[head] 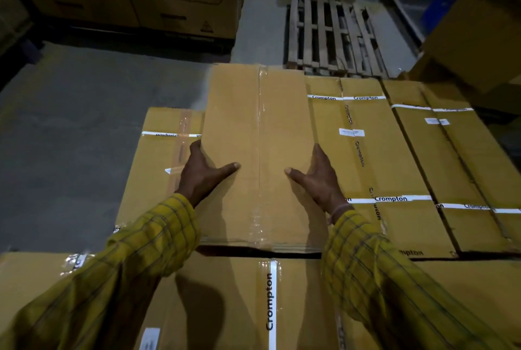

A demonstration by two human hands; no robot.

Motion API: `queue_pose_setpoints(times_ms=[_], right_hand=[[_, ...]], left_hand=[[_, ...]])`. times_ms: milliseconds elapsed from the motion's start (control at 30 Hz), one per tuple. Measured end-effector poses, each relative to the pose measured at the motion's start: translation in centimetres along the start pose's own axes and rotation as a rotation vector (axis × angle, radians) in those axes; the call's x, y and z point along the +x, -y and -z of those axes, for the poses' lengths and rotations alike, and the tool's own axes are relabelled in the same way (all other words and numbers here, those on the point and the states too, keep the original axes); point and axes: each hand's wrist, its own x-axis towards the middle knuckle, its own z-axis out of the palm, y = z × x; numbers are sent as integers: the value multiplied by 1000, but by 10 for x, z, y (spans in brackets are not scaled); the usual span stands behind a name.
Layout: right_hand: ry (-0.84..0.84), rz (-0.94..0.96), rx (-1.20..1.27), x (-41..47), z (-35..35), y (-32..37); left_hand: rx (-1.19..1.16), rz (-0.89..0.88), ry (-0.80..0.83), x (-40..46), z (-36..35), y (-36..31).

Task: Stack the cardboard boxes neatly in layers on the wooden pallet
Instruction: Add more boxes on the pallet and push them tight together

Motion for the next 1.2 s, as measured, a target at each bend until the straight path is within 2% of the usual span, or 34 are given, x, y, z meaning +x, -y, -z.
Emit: queue_pose_setpoints(times_ms=[167,333,433,733,900,1033,1200], right_hand=[[46,51,-194,0,1,-5],[96,35,-274,-8,0,-14],[74,64,-361,-17,-8,-22],[141,40,-235,-33,-7,-24],[86,42,-416,-38,-13,-25],[30,21,-562,-50,-19,-24],[-94,87,-653,-62,-31,-34]], left_hand=[[13,-1,56,5,-5,5],[86,3,125,3,0,5],[116,-18,146,2,1,9],[75,-39,199,-12,5,9],[115,-31,215,-21,6,11],[288,53,268,-43,6,12],[484,-34,151,-72,-8,15]])
